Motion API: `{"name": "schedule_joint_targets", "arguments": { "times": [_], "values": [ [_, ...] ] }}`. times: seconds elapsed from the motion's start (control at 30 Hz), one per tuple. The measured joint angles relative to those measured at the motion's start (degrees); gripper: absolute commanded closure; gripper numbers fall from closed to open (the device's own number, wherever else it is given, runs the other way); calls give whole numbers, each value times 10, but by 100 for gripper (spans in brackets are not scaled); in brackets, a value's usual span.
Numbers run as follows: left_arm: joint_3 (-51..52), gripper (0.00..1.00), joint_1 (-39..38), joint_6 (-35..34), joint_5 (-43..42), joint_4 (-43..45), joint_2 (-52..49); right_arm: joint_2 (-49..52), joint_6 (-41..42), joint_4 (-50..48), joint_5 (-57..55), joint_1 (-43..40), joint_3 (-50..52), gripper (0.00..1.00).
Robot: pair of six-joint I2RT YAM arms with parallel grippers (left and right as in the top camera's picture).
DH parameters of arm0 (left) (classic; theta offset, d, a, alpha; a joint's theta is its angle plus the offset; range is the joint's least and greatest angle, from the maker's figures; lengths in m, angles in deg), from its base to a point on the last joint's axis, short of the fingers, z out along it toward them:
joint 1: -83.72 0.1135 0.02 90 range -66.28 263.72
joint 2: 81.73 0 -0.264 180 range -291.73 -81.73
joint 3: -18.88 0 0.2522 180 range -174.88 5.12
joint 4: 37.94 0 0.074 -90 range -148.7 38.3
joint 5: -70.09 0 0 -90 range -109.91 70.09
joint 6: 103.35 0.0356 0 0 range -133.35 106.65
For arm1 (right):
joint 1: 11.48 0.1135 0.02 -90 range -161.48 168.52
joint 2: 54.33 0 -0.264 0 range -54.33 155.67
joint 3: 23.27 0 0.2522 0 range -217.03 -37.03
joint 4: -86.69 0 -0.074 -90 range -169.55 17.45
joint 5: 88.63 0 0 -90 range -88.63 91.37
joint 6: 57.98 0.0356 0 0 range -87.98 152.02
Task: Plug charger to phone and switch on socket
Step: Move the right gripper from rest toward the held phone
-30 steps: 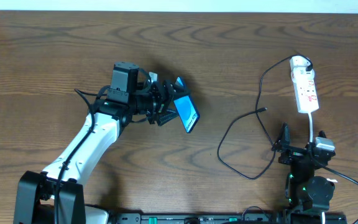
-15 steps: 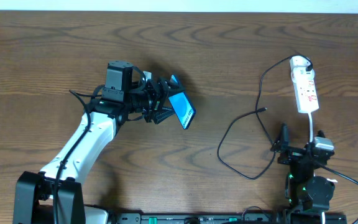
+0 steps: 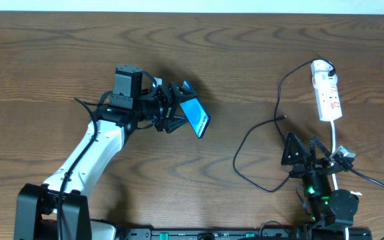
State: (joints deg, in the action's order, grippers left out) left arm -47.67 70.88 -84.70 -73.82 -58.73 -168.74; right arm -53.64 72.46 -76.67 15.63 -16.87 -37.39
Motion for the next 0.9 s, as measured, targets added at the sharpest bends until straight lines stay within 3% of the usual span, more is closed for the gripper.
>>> {"name": "schedule_joint_targets", "arguments": {
  "times": [0.4, 0.73, 0.9],
  "values": [
    [0, 32, 0, -11, 0, 0, 0, 19, 26, -1, 8, 0, 0, 1],
    [0, 32, 0, -13, 0, 0, 0, 145, 12, -7, 14, 0, 0, 1],
    [0, 32, 0, -14, 0, 0, 0, 208, -4, -66, 41, 0, -1, 1]
  ]
}}
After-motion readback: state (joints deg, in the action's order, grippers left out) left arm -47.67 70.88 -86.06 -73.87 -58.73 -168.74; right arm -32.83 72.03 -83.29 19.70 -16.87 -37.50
